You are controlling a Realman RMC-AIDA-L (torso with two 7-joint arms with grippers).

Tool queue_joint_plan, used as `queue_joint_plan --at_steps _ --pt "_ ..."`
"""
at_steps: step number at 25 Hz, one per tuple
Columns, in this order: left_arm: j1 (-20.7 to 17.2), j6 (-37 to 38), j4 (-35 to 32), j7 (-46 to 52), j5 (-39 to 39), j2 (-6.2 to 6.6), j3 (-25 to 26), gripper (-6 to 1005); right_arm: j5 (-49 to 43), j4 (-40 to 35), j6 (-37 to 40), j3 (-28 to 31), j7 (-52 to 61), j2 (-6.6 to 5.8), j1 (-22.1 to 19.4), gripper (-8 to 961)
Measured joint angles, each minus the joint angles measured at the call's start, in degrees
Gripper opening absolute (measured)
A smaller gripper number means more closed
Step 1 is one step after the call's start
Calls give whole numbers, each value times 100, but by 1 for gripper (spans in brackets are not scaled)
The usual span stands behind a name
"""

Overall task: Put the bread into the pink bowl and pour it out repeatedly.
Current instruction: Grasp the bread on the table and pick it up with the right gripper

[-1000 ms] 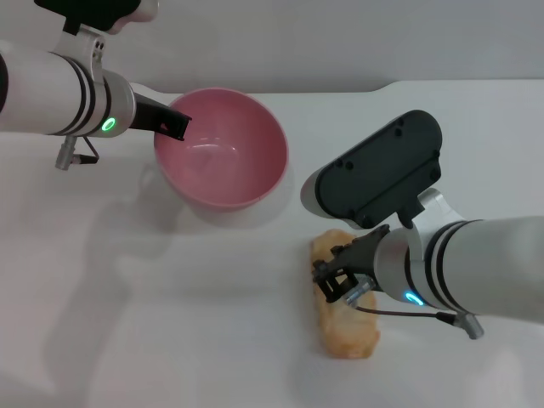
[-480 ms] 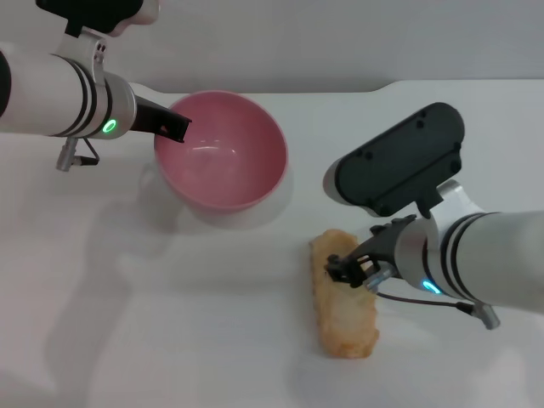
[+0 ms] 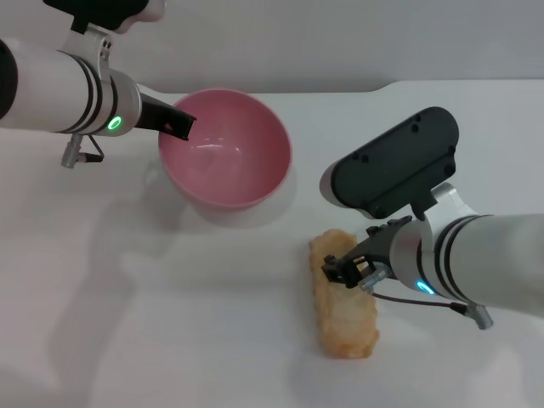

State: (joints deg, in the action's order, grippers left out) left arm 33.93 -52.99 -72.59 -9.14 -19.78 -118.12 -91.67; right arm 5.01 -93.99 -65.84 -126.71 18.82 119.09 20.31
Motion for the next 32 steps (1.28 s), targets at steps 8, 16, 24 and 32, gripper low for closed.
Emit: queue_joint_plan --at_steps 8,16,24,32 --pt "0 1 0 0 -1 0 -51 41 381 579 428 15 -7 2 164 693" --pt "0 18 0 0 0 0 -63 41 657 1100 706 4 -37 1 335 688" --pt "0 7 0 0 0 0 -61 41 669 961 418 -23 -148 -9 387 682" --pt "0 7 0 0 0 0 -61 41 573 1065 397 21 -225 -12 387 534"
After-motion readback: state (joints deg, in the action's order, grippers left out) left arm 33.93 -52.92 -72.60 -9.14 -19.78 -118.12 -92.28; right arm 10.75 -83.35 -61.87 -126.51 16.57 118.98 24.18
